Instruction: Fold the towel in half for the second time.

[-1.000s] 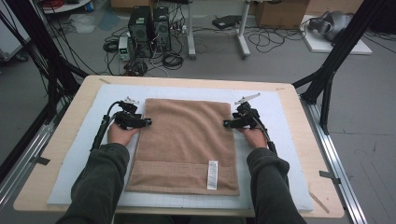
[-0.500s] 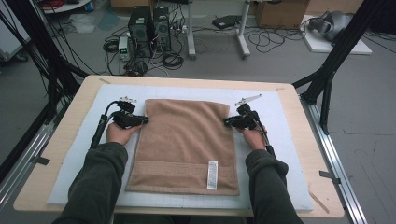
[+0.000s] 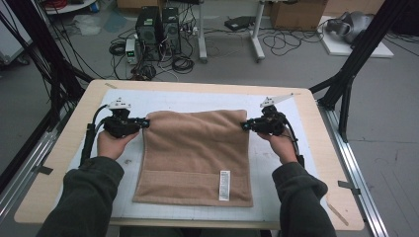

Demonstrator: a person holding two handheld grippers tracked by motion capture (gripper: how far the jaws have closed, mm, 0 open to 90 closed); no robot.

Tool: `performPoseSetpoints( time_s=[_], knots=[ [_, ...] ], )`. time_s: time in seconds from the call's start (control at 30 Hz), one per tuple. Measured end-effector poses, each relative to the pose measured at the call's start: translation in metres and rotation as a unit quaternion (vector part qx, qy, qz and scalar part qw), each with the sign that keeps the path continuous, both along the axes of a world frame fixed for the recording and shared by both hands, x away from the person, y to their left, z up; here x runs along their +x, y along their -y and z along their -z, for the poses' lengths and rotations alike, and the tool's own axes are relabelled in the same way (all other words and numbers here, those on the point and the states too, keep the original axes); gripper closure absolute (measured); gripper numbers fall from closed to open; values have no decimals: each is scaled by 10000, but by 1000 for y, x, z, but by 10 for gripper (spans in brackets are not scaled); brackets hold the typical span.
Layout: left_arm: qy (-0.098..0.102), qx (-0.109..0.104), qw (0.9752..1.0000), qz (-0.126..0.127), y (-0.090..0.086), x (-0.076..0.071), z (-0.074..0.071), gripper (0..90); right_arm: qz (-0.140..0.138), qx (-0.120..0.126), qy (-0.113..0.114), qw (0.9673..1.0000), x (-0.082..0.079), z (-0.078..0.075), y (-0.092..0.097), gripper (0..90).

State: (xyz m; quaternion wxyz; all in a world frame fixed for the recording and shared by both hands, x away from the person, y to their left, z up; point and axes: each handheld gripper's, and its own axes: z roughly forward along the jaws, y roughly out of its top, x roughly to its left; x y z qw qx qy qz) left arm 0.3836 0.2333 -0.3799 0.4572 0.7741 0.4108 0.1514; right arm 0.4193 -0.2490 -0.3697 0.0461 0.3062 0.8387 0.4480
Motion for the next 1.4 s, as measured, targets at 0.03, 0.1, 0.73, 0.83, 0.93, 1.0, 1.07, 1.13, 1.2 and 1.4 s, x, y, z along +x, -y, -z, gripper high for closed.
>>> performPoseSetpoints(
  time_s=[0.03, 0.1, 0.73, 0.83, 0.93, 1.0, 1.07, 1.13, 1.2, 1.4],
  knots=[
    [-5, 42, 10000, 71, -2, -9, 2, 829, -89, 28, -76, 9999, -7, -1, 1, 819],
    [10, -55, 9999, 150, -4, -29, 12, 829, -257, -71, -198, 9994, -22, 2, 1, 816],
    [-29, 267, 9996, 120, -13, -86, 48, 572, -156, -96, -320, 9993, -66, 51, 2, 594],
    [-32, 205, 9997, 123, -18, -84, 39, 496, -21, -133, -190, 9997, -67, 43, 1, 469],
    [50, 177, 9998, 67, -20, -76, 28, 460, -78, -180, 31, 9998, -63, 31, 0, 434],
    [147, 257, 9995, 75, -18, -68, 19, 444, -83, -239, 78, 9997, -58, 24, -2, 416],
    [177, 193, 9996, 84, -16, -57, 11, 438, -73, -307, 180, 9993, -51, 18, -4, 402],
    [201, 300, 9993, 54, -13, -45, 6, 435, -34, -287, 170, 9994, -42, 14, -6, 387],
    [186, 316, 9993, 23, -9, -34, 5, 432, 70, -308, 196, 9993, -35, 12, -6, 377],
    [-287, 209, 9992, -172, 2, 3, 28, 445, 254, -503, -62, 9984, -8, 30, -9, 367]
  ],
)
